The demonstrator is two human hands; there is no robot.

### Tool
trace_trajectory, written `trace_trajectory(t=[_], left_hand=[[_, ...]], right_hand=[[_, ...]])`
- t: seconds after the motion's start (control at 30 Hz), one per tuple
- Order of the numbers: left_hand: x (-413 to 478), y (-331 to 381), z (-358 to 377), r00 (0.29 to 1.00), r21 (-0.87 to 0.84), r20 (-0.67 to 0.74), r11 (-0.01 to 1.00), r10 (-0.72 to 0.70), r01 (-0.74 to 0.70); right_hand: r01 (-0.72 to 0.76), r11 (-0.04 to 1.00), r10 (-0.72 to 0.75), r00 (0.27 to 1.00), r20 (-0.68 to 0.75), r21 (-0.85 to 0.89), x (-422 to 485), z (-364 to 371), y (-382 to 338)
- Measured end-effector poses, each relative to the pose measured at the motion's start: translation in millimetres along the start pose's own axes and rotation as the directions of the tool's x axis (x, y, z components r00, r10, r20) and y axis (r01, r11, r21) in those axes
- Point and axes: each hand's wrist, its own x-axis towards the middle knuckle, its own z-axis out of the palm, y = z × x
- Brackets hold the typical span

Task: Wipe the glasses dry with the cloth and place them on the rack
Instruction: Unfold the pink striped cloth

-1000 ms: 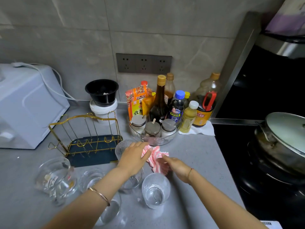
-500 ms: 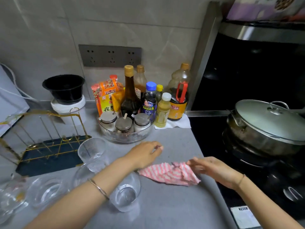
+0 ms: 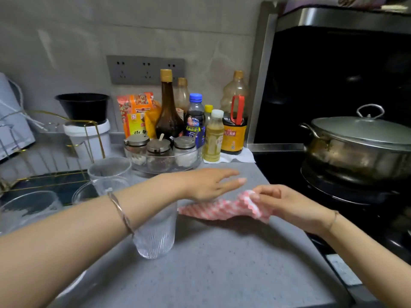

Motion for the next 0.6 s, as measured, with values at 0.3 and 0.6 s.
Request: trace_trajectory(t=[0.3, 0.6], left_hand=[[-60, 53, 32, 0.944, -0.342, -0.301, 0.91, 0.132, -0.237], [-125, 78, 38, 0.956, -0.714, -0.292, 0.673, -0.035, -0.194]], right_hand=[[0.205, 0.965, -0.222, 0.97, -0.096, -0.162, -65, 27, -74], [0.163, 0.982, -0.165, 0.986, -0.019, -0.097, -118, 48, -101]])
